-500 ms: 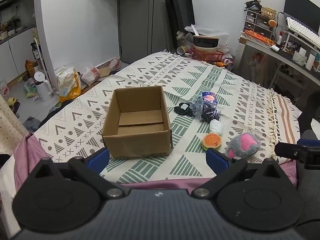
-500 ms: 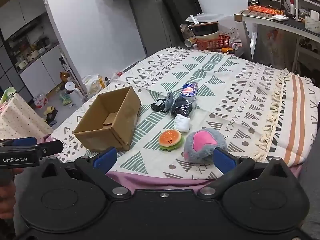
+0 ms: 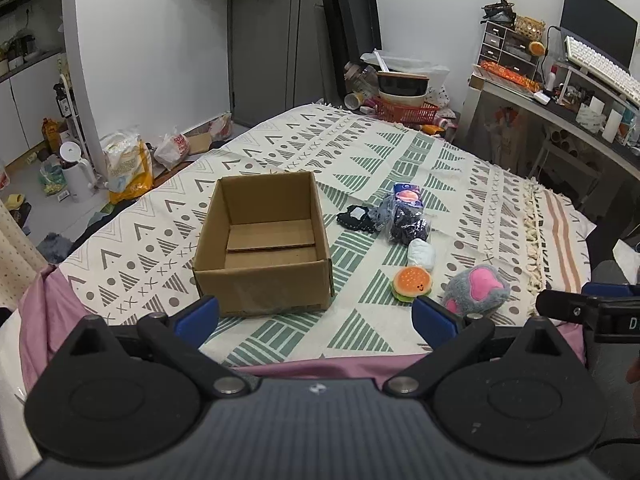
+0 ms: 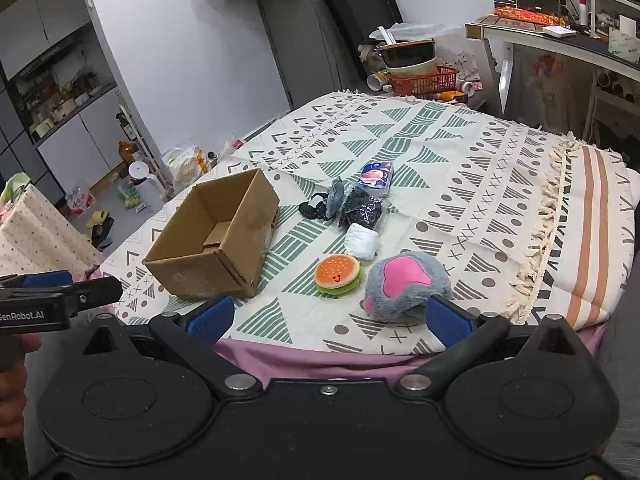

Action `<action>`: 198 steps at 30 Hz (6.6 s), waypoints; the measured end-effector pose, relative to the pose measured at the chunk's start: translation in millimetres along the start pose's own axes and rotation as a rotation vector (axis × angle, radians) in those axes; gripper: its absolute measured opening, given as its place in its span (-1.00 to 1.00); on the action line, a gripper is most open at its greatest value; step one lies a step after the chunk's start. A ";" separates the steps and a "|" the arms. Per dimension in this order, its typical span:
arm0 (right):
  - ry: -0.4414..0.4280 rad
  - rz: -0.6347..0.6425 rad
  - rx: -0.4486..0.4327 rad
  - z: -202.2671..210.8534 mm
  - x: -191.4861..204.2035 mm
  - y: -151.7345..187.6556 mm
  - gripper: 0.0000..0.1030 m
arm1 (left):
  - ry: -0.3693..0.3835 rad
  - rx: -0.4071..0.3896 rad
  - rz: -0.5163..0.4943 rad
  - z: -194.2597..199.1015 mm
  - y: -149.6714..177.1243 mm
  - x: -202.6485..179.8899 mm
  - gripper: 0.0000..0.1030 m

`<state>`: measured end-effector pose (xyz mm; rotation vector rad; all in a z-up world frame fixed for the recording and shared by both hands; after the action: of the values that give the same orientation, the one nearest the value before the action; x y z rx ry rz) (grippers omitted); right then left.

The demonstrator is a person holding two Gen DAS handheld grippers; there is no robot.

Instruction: Organize soft objects

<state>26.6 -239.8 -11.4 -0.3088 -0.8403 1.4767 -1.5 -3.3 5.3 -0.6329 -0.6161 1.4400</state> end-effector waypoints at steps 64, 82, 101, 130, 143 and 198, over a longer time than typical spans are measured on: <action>0.019 0.006 0.003 7.1 -9.7 -3.3 1.00 | 0.050 -0.013 0.001 -7.6 -3.7 -20.1 0.97; 0.047 -0.039 -0.012 -3.5 -57.6 -18.4 0.95 | 0.129 -0.050 -0.021 -34.2 -16.6 -49.1 0.94; 0.149 0.042 0.186 -83.7 -83.5 -19.8 0.49 | 0.191 0.050 -0.018 -110.3 -22.6 -70.3 0.84; -0.035 -0.176 0.220 -157.8 -130.4 -56.5 -0.36 | 0.269 0.148 -0.030 -194.2 -21.9 -117.7 0.37; -0.138 -0.353 0.247 -179.5 -153.4 -64.2 -0.35 | 0.338 0.160 0.024 -226.7 -27.2 -142.0 -0.02; -0.234 -0.272 0.085 -131.5 3.5 -72.1 -0.68 | 0.273 0.034 0.214 -140.8 -63.0 -1.4 -0.50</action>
<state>166.3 -205.0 -53.7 0.0438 -0.9623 1.3025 143.5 -10.0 -47.1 -0.8712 -0.3160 1.5243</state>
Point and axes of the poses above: each gripper's, at about its wrist camera, not at the fingertips, and z roughly against the way its jaws point, x to its left, y to its underside, the point moved 1 cm from there along -z, roughly the way its jaws point, and after that the axes turned 5 degrees about -z, right-handed, at the moved point
